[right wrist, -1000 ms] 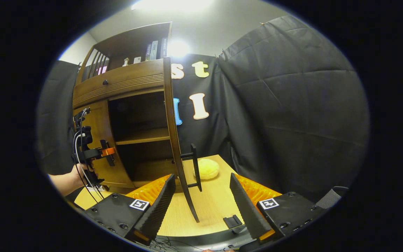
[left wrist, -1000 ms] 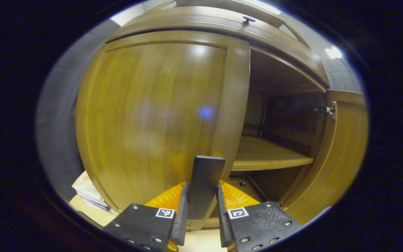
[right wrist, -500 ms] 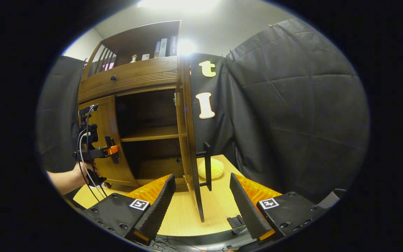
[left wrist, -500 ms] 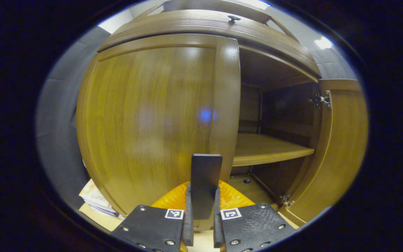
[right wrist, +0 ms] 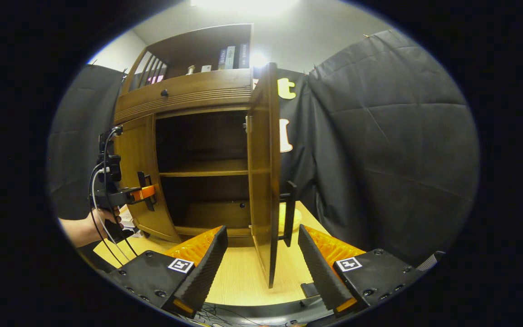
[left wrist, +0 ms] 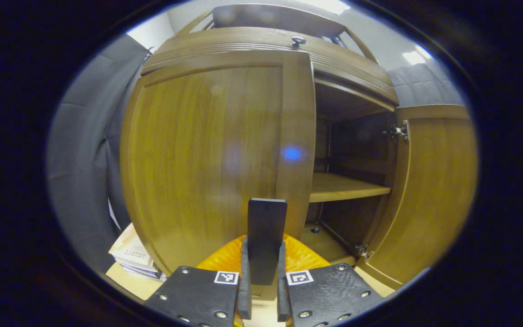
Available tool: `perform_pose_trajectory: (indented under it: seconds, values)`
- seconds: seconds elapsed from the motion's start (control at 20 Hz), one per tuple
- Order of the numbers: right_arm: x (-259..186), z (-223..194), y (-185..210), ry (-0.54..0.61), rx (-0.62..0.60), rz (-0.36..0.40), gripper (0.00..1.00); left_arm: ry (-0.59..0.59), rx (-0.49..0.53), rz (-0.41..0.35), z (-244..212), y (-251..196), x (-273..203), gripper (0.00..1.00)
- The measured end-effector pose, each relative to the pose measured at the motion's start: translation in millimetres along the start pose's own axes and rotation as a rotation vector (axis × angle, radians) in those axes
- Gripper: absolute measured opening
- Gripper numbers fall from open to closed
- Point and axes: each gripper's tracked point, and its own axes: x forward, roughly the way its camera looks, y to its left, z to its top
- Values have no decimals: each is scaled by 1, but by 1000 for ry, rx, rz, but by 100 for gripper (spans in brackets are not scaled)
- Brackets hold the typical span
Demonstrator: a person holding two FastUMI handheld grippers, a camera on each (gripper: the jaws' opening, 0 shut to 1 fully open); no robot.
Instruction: Open the right door of the double-door shoe cabinet with the right hand, and open the left door with the left hand.
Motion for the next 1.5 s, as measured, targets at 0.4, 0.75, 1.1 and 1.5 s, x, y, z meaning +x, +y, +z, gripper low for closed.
perform_pose_trajectory:
  seconds: [0.4, 0.75, 1.1, 1.5]
  values:
    - [21, -1, 54, -19, -4, 120, 93, -31, -3, -63, 16, 7, -17, 25]
    - [34, -6, 95, -29, 14, 193, 93, -51, -9, -47, 15, 8, -21, 25]
    - [43, -14, 135, -25, 31, 256, 93, -57, -71, -12, 18, 14, -27, 24]
    - [52, -8, 165, -14, 23, 303, 93, -65, -97, -5, 24, 21, -34, 22]
